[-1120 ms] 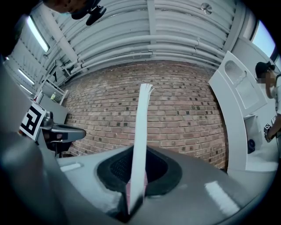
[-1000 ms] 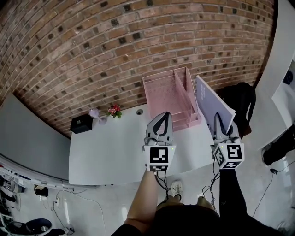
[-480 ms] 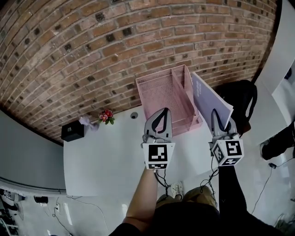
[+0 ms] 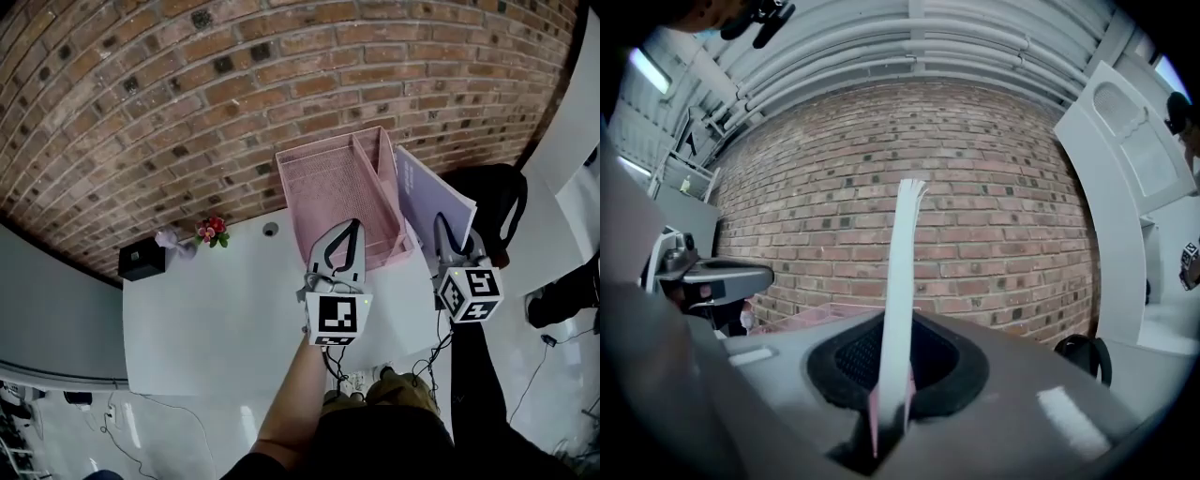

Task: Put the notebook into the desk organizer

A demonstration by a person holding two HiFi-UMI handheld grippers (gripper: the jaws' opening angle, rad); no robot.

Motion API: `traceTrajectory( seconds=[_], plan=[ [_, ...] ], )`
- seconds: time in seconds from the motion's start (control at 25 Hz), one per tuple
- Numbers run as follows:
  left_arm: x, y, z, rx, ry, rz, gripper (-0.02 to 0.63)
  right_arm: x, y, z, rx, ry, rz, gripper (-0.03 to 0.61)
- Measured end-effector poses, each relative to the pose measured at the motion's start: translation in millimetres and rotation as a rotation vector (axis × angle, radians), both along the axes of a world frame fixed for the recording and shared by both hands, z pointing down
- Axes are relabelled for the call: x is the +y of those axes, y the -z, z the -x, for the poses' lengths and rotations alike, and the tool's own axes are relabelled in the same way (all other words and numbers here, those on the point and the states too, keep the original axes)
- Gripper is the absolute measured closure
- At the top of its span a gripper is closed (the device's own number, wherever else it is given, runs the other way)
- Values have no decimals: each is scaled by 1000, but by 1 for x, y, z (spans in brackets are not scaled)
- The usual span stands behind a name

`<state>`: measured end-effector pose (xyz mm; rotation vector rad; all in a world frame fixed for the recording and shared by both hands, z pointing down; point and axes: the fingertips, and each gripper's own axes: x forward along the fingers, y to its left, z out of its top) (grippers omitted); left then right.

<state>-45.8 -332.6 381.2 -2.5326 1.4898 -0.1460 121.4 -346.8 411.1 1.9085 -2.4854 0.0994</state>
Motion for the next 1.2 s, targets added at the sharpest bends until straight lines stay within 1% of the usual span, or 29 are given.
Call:
traceTrajectory(
  seconds=[0.16,0.32,0.44,0.72,0.92,1.2],
  plan=[
    [-6,-9,-1,16,18,24,609,-21,-9,-1,27,36,62,549],
    [-21,-16,3,26,60,42,609,-43,-21,5,48,100,130,549],
    [-29,-21,3,29,86,52,609,-58,-35,7,48,143,196,549],
    [-48,-31,0,23,126,73,609,-89,-58,17,44,226,285,549],
    [-62,-37,2,12,159,87,609,-107,-74,22,-5,277,364,549],
    [-77,-47,3,3,183,108,609,-123,-104,29,7,327,483,549]
  ],
)
